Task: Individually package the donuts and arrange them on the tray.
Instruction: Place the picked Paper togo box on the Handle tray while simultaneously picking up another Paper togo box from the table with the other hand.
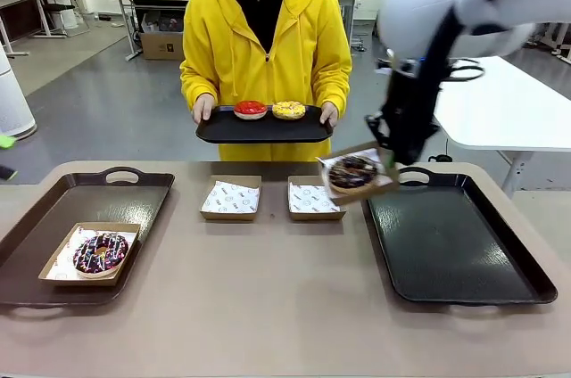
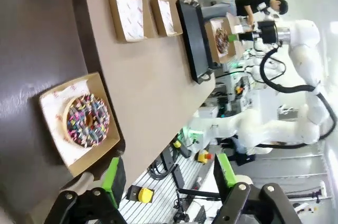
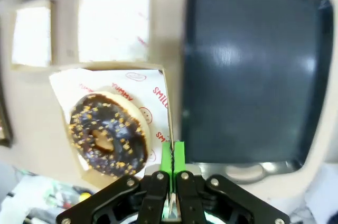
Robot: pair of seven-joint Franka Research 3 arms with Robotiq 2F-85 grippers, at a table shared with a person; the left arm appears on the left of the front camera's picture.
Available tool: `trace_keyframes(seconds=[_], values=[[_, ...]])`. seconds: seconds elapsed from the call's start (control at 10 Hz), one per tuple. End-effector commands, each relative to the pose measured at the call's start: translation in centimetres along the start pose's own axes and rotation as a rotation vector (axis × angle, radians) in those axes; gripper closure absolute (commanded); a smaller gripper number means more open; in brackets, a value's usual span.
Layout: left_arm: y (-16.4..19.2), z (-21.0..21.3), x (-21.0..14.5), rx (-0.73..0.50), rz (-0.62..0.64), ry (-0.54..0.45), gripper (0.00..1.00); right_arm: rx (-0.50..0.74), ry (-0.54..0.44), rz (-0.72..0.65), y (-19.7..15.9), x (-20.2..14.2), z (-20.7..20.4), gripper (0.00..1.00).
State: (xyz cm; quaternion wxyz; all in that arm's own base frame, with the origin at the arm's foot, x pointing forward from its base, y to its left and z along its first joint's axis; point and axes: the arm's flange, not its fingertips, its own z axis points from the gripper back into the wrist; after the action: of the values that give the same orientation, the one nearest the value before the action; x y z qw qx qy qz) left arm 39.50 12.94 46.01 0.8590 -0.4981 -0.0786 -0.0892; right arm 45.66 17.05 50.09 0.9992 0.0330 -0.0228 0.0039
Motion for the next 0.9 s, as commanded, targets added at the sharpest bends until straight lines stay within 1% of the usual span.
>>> trace_keyframes(seconds=[0.0,0.2,0.3,0.5,0.8], values=[[-2.8,-2.2,3.4,0.133,-0.002,0.068,0.12,-0.023,-0.006,-0.025,-3.7,-2.5,-0.1,0.99],[-5.8,-5.9,7.0,0.230,-0.004,0.124,0.12,-0.030,-0.027,-0.007,-6.9,-4.1,-1.4,0.99],[-6.6,-8.3,8.8,0.290,-0.003,0.172,0.12,-0.027,-0.019,-0.011,-8.2,-4.5,-2.7,0.99],[-7.1,-12.1,11.5,0.378,0.005,0.213,0.12,-0.031,-0.002,-0.024,-9.3,-4.6,-4.8,0.99],[-6.9,-18.4,14.1,0.484,0.019,0.269,0.12,-0.028,-0.001,-0.062,-10.5,-5.4,-6.3,0.99]])
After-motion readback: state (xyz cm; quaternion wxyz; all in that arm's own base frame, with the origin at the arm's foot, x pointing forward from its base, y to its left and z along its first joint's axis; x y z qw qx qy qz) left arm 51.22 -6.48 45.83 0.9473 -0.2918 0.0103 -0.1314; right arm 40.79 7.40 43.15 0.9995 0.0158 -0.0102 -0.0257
